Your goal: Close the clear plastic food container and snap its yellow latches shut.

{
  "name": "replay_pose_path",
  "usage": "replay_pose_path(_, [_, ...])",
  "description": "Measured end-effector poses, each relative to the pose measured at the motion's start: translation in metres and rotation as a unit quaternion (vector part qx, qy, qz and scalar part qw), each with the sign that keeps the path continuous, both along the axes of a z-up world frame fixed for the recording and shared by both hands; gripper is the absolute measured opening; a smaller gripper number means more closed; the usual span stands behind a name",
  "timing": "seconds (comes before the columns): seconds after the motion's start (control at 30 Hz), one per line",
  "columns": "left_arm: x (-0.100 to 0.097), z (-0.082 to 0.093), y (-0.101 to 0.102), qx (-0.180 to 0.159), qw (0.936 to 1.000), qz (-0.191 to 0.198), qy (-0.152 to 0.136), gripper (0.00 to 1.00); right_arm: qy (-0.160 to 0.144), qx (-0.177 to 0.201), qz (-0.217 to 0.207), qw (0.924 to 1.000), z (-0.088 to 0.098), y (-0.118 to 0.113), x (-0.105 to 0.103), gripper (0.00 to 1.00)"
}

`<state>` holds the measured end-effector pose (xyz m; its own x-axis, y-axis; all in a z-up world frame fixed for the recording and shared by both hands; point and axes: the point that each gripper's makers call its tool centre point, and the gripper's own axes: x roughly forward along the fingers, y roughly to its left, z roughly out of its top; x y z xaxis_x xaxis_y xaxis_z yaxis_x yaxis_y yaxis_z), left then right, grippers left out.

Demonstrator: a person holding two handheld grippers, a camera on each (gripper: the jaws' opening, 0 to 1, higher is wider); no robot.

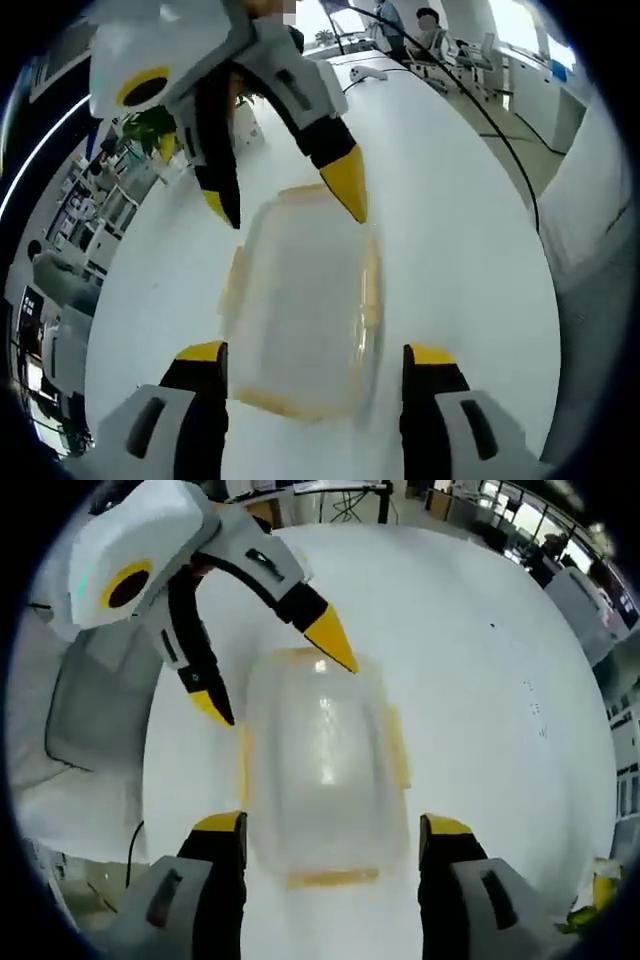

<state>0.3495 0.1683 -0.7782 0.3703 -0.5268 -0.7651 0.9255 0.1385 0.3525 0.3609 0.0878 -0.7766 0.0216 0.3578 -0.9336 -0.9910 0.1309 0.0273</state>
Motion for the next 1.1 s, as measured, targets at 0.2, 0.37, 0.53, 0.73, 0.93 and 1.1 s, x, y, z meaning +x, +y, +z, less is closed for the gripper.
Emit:
replay_pose_path(0.2, [0.004,0.004,-0.007,-0.081,0.9923,0.042,0.084,0.84,-0.011,0.056,0.001,0.9984,-0.002,-0.007,-0.009,0.76])
replay_pose_path(0.37, [0.019,0.001,-0.002,-0.098,0.9889,0.063,0.093,0.87,-0.005,0.080,-0.002,0.9967,-0.008,-0.014,-0.018,0.79])
replay_pose_path(0.53, [0.023,-0.010,0.003,-0.088,0.9895,0.065,0.095,0.89,-0.017,0.097,-0.018,0.9949,-0.010,-0.018,-0.012,0.83])
replay_pose_path(0.73, [0.018,-0.020,-0.002,-0.091,0.9873,0.058,0.116,0.90,-0.023,0.096,-0.005,0.9951,-0.015,-0.018,-0.011,0.80])
replay_pose_path(0.93, [0.021,-0.027,-0.002,-0.083,0.9888,0.052,0.113,0.87,-0.019,0.092,-0.010,0.9956,-0.027,-0.012,-0.009,0.81])
replay_pose_path(1.1, [0.022,-0.029,0.002,-0.075,0.9890,0.048,0.118,0.82,-0.014,0.084,-0.009,0.9964,-0.033,-0.010,-0.010,0.85])
